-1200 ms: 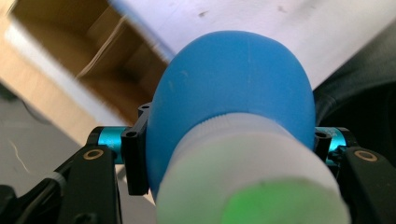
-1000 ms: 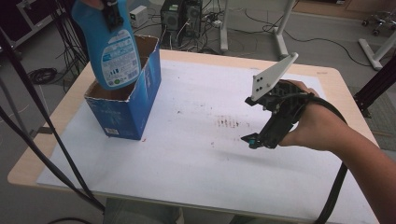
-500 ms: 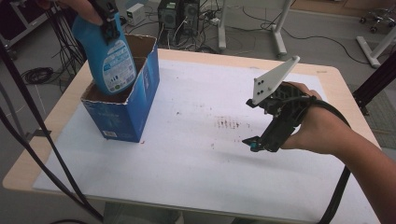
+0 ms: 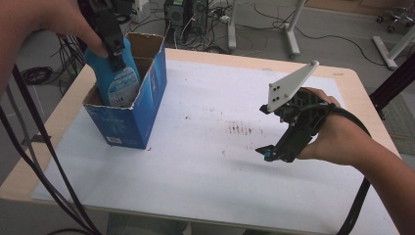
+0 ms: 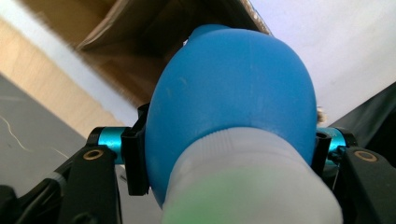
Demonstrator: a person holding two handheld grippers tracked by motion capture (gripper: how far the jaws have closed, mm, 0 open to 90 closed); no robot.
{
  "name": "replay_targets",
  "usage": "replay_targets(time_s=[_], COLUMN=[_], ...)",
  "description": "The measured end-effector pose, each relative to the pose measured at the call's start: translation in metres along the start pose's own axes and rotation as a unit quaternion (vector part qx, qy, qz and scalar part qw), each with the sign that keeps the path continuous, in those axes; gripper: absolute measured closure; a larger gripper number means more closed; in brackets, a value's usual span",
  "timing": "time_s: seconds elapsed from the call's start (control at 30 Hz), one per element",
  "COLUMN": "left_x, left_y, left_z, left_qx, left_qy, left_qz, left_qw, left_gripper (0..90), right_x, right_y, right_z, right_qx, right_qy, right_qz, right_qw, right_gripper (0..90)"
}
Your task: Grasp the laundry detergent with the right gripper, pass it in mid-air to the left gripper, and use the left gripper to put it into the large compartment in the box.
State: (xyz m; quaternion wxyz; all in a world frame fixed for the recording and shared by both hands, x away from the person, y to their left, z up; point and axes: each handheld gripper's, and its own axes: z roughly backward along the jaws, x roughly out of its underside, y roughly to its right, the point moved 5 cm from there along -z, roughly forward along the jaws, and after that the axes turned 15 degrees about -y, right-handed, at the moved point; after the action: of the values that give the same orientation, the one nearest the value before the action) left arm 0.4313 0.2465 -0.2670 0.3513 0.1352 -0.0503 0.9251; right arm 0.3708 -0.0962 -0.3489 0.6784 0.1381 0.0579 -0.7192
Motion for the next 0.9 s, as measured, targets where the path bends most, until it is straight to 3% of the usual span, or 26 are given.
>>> replay_targets(time_s=[0.23,0.33,0.43,0.6,0.9], left_x=[-0.015,-0.019,-0.023,-0.028,-0.030], left_y=[-0.001,-0.003,-0.004,-0.005,-0.010], left_z=[-0.032,-0.041,-0.051,-0.065,-0.066], left_qx=[-0.012,-0.023,-0.032,-0.029,-0.015], left_qy=[-0.002,0.003,0.003,-0.001,0.007], left_qz=[-0.048,-0.073,-0.085,-0.090,-0.077], left_qw=[0.9988,0.9971,0.9959,0.9955,0.9969], left_gripper=[37.2,37.1,37.1,37.1,36.7], right_x=[0.003,0.005,0.005,0.002,0.000], right_y=[-0.001,-0.001,-0.001,-0.002,-0.003], right_z=[-0.004,-0.006,-0.008,-0.011,-0.015], right_qx=[-0.003,-0.006,-0.006,-0.009,-0.012], right_qy=[-0.005,-0.010,-0.011,-0.014,-0.015], right_qz=[-0.006,-0.009,-0.008,-0.006,-0.005], right_qw=[1.0000,0.9999,0.9999,0.9998,0.9998], right_gripper=[0.6,0.6,0.6,0.6,0.6])
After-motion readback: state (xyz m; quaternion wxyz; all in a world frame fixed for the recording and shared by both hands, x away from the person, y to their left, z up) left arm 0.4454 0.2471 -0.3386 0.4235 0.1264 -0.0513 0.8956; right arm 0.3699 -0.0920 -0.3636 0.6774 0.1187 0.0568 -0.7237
